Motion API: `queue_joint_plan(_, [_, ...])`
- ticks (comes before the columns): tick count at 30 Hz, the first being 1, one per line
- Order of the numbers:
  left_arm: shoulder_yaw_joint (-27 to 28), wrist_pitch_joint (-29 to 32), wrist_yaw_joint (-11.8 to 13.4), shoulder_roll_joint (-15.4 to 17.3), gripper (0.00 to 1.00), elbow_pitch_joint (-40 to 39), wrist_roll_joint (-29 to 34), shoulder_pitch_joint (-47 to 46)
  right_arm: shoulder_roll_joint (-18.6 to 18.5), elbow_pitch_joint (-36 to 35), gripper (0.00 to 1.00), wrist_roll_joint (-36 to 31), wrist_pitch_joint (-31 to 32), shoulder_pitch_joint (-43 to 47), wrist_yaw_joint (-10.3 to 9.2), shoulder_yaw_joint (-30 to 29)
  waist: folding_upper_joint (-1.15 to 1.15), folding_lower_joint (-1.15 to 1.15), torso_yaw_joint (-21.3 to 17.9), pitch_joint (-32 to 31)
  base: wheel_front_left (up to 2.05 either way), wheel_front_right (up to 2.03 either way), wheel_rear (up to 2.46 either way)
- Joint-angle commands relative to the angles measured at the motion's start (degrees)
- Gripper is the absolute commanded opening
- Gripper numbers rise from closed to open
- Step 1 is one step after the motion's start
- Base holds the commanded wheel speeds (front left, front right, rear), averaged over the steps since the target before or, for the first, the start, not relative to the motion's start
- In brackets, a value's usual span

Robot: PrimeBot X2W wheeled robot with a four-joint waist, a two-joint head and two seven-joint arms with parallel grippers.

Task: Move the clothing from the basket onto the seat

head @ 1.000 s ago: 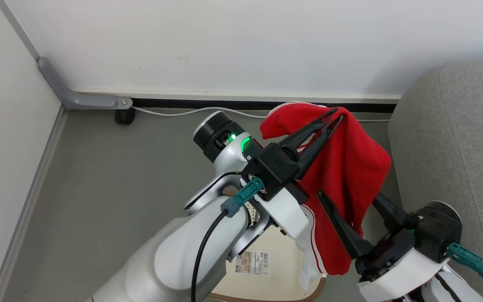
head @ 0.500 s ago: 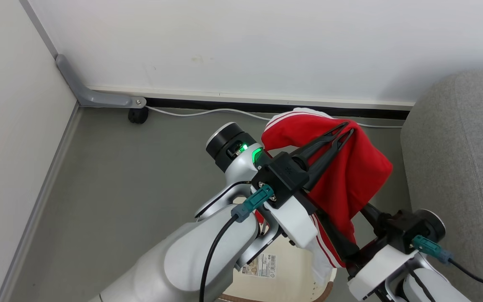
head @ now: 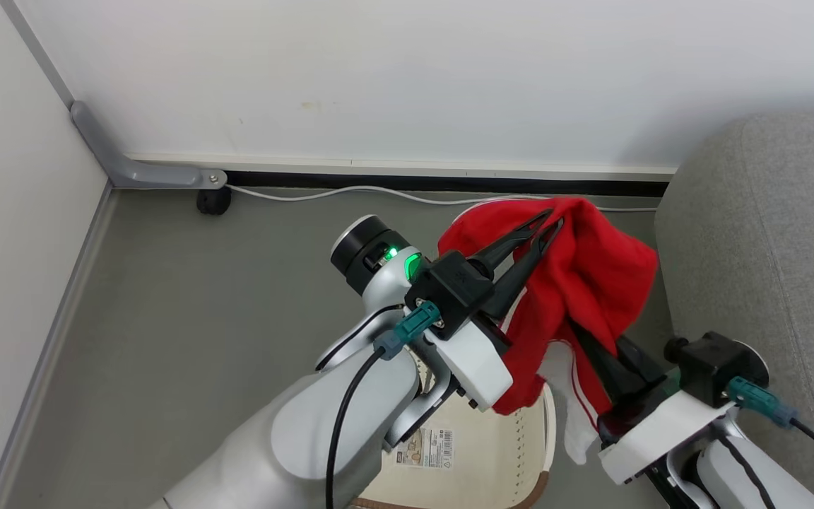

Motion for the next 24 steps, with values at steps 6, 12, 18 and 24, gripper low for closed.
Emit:
queue_joint_plan(6, [2.92, -0.72, -3.54, 0.38, 1.00, 0.61, -1.92, 2.18, -1.91, -4.59, 0.00, 2.48, -0.35, 0.95, 0.17, -3.49, 0.00, 0.00, -1.95, 0.45, 0.00, 0.00, 0.00])
queue_joint_plan(12, [4.54, -0.74, -6.80, 0.63, 1.00, 2.82, -2.51, 4.90, -3.76, -7.08, 0.00, 4.36, -0.35, 1.73, 0.17, -8.88, 0.00, 0.00, -5.14, 0.73, 0.00, 0.00, 0.00])
queue_joint_plan(18, [6.64, -0.75, -8.71, 0.62, 1.00, 4.50, -2.41, 7.19, -4.85, -8.85, 0.00, 5.40, -0.35, 2.02, 0.17, -13.72, 0.00, 0.00, -9.57, 1.03, 0.00, 0.00, 0.00])
queue_joint_plan(24, [8.87, -0.75, -9.98, 0.50, 1.00, 4.98, -2.07, 9.69, -4.87, -9.59, 0.00, 5.94, -0.35, 2.29, 0.17, -16.83, 0.00, 0.00, -14.66, 0.45, 0.00, 0.00, 0.00])
